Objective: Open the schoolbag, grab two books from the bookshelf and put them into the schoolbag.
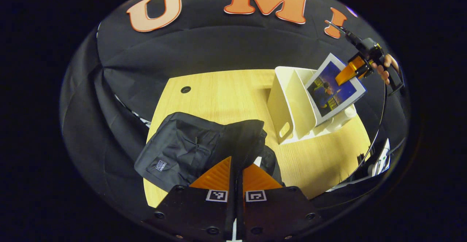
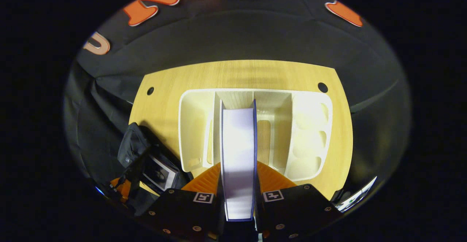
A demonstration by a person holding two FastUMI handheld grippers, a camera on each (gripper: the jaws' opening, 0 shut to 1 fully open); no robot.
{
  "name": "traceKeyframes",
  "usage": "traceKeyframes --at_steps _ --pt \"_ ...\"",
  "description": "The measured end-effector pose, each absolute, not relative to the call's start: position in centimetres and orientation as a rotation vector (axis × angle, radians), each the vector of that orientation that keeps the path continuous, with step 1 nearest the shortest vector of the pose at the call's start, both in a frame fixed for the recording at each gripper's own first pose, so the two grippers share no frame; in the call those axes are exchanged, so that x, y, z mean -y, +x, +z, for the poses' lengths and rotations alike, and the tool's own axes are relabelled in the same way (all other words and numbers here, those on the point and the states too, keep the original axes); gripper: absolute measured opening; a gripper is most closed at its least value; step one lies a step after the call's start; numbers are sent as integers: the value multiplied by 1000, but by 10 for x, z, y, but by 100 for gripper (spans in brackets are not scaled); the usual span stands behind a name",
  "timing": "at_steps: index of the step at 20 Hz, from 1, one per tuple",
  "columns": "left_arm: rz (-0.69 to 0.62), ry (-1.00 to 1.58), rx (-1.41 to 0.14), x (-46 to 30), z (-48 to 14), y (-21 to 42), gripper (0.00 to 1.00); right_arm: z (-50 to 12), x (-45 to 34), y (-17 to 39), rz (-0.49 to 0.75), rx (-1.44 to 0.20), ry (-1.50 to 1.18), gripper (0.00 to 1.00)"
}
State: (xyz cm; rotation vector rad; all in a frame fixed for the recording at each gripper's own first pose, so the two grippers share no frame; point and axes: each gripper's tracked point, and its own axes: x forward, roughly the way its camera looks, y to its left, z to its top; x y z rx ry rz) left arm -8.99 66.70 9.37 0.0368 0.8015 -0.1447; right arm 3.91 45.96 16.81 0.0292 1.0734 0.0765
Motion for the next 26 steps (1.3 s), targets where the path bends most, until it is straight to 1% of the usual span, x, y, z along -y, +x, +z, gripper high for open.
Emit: traceKeyframes --at_steps 6,12,15,18,21,26 --pt "-257 72 -789 -678 96 -86 4 207 -464 -21 44 -999 81 34" --pt "-354 106 -779 -688 102 -83 4 211 -491 -89 64 -947 239 34" --pt "-396 139 -770 -691 109 -83 4 203 -531 -122 139 -930 413 34" --pt "-428 175 -757 -696 114 -87 4 182 -562 -144 205 -914 498 34" --pt "-455 163 -748 -697 118 -91 4 149 -598 -151 247 -910 585 33" --pt "-459 124 -747 -710 124 -96 4 99 -654 -152 308 -942 679 33"
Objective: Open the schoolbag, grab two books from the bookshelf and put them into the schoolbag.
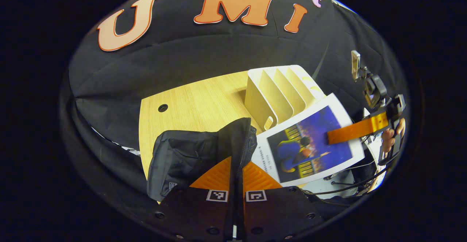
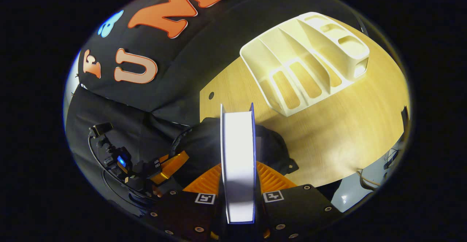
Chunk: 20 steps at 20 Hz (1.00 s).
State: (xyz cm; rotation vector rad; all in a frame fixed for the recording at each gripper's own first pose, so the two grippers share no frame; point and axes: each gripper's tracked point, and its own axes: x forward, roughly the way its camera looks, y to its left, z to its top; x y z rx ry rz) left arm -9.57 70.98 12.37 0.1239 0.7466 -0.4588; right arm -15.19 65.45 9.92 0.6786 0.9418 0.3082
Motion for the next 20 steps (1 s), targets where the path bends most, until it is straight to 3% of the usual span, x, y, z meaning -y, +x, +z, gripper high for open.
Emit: traceKeyframes --at_steps 20 --pt "-484 9 -702 -671 138 -93 3 1 -786 -97 478 -860 966 32"
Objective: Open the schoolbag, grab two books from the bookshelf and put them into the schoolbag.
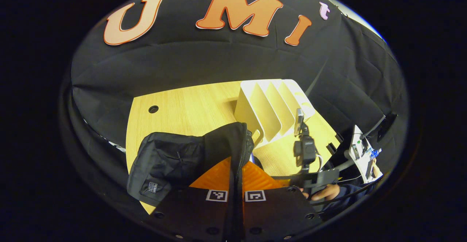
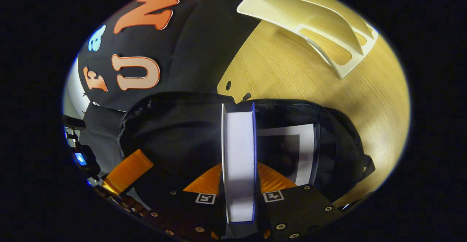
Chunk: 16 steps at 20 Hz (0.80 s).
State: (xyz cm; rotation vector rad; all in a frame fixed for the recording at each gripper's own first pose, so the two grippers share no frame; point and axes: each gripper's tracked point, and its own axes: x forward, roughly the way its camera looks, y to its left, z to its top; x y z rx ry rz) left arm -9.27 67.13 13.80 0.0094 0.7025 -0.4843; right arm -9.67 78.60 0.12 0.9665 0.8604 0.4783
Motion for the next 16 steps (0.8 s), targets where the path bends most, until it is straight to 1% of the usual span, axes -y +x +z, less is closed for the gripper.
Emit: traceKeyframes --at_steps 2,3,4,6,7,8,10,11,12,13,14,15,16 --pt "-481 18 -707 -665 135 -95 3 -9 -794 -95 492 -878 981 33" --pt "-474 26 -711 -665 134 -94 4 -13 -796 -99 498 -901 976 45" --pt "-466 23 -708 -665 135 -91 3 -11 -796 -100 501 -915 959 35" --pt "-440 37 -708 -667 134 -88 3 -24 -787 -108 467 -995 844 41" --pt "-426 53 -708 -668 132 -86 4 -23 -779 -115 476 -1017 800 50" --pt "-419 70 -706 -667 131 -87 4 -19 -768 -117 480 -1015 754 53" --pt "-387 108 -706 -663 124 -87 4 -21 -744 -117 481 -1023 623 55" --pt "-366 106 -706 -660 120 -88 4 -25 -732 -118 481 -1024 550 59" --pt "-347 90 -705 -654 119 -90 6 -29 -721 -115 487 -1032 487 61" --pt "-325 74 -706 -647 117 -91 7 -31 -717 -116 504 -1048 468 67" --pt "-295 56 -707 -642 116 -92 9 -27 -714 -119 531 -1072 479 84" --pt "-265 42 -711 -640 112 -95 11 -19 -709 -125 572 -1086 486 77" --pt "-240 24 -714 -634 112 -97 14 -15 -704 -126 593 -1088 473 82"
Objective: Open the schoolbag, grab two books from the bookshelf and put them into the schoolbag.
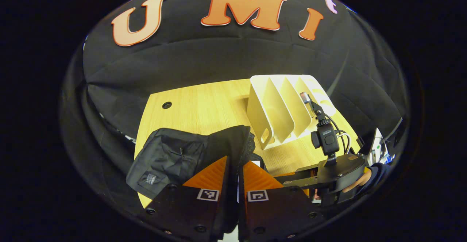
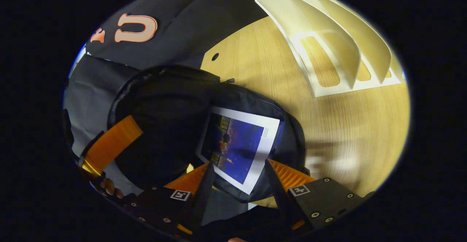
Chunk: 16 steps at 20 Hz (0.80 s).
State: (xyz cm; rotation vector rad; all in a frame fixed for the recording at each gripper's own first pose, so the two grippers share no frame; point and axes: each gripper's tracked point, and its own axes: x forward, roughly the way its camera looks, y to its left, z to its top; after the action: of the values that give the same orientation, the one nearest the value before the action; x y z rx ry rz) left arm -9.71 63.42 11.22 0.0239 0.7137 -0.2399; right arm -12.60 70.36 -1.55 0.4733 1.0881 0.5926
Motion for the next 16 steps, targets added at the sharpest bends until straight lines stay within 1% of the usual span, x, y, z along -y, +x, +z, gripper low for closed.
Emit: traceKeyframes --at_steps 1,3,5,6,7,8,10,13,16 --pt "-212 10 -719 -631 110 -100 18 -12 -694 -126 609 -1079 447 90" --pt "-163 2 -709 -624 112 -106 28 -1 -672 -125 624 -1044 413 90" --pt "-134 2 -696 -608 114 -111 53 15 -639 -121 620 -991 383 91" --pt "-126 2 -686 -598 118 -112 60 24 -619 -116 608 -956 358 91" --pt "-114 0 -674 -590 120 -114 68 34 -599 -111 596 -918 326 94" --pt "-106 -5 -664 -579 122 -115 77 42 -579 -105 578 -881 287 96" --pt "-101 -26 -633 -552 129 -117 87 59 -539 -99 545 -806 220 97" --pt "-104 -57 -577 -508 143 -117 94 92 -494 -87 502 -708 163 97" --pt "-127 -91 -495 -463 167 -117 98 131 -459 -79 463 -601 127 97"
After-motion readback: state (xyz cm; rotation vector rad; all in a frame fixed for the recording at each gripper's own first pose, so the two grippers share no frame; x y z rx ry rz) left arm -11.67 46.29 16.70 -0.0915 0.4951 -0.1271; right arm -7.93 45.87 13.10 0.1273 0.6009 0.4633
